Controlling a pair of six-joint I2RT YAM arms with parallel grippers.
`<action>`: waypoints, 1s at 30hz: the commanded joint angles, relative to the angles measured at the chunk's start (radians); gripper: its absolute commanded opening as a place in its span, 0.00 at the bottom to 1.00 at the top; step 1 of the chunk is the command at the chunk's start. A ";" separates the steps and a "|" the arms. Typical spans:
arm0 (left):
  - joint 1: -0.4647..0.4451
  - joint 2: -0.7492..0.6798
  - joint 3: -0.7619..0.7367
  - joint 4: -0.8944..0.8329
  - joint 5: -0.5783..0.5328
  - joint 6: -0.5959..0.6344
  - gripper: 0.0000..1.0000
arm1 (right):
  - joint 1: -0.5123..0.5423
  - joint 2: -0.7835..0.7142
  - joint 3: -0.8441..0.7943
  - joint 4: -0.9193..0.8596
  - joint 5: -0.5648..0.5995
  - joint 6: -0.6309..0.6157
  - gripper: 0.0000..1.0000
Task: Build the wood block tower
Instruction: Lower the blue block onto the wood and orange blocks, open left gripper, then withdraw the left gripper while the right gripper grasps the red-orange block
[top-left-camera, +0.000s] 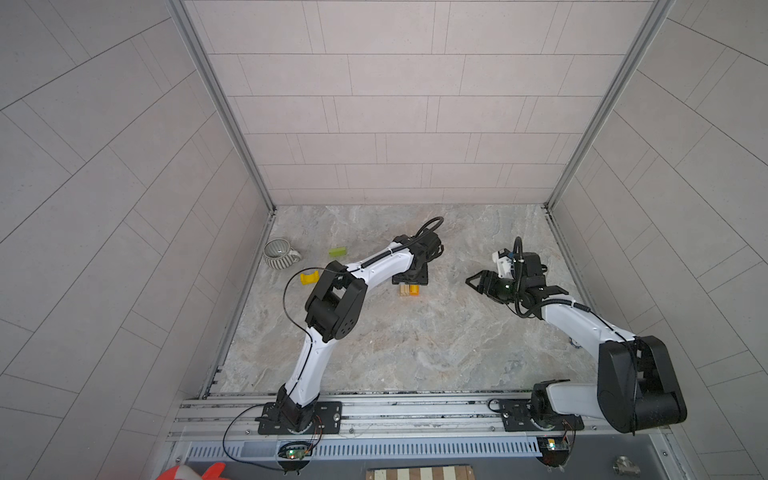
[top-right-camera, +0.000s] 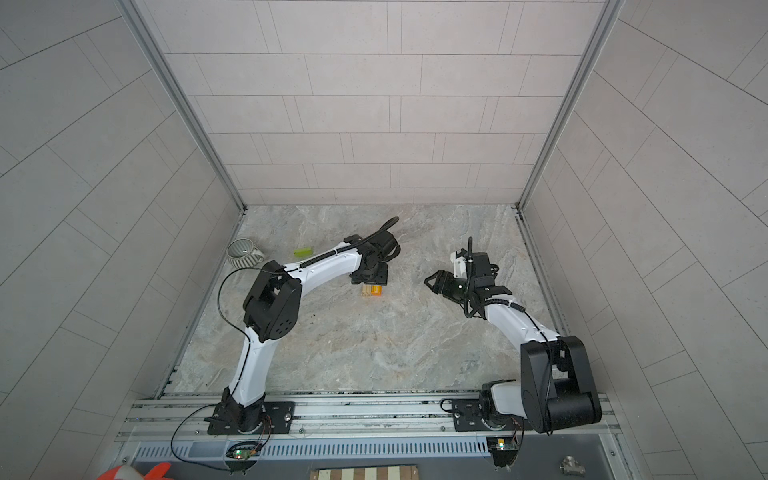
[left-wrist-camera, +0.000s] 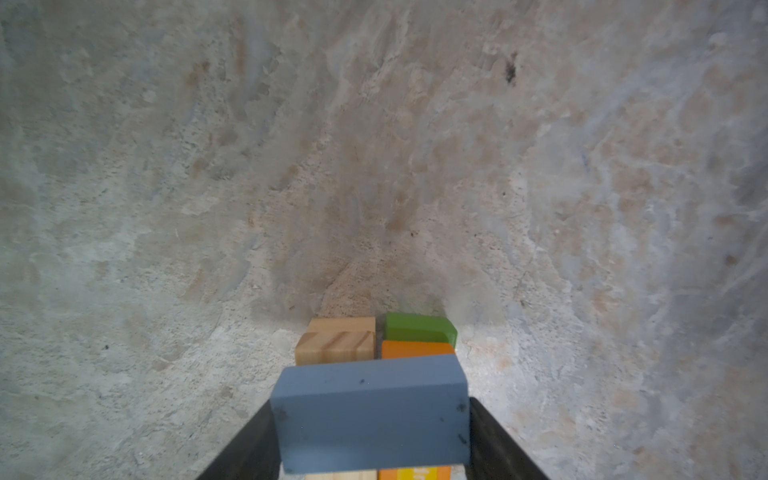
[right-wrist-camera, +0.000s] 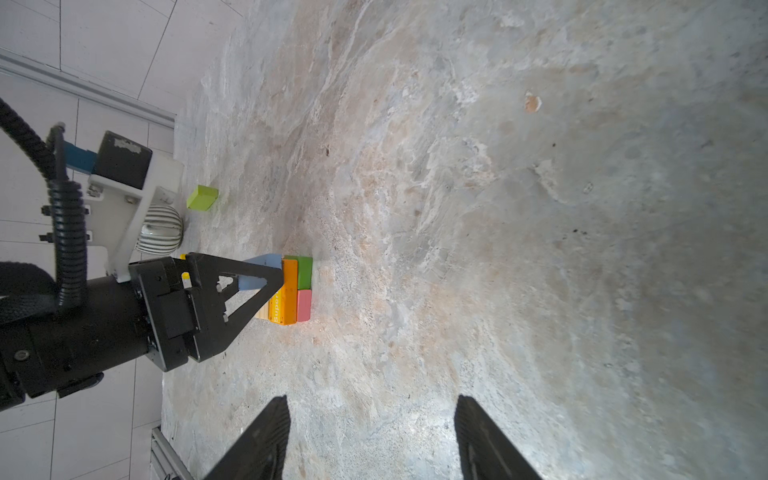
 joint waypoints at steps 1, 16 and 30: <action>-0.007 -0.037 0.003 -0.027 -0.033 0.006 0.78 | -0.004 -0.008 -0.012 -0.001 0.001 0.000 0.65; -0.016 -0.249 -0.140 0.029 -0.055 0.024 1.00 | -0.005 -0.055 0.044 -0.143 0.201 -0.078 0.78; -0.053 -0.658 -0.617 0.301 -0.044 0.013 1.00 | -0.038 -0.017 0.219 -0.353 0.582 -0.286 0.88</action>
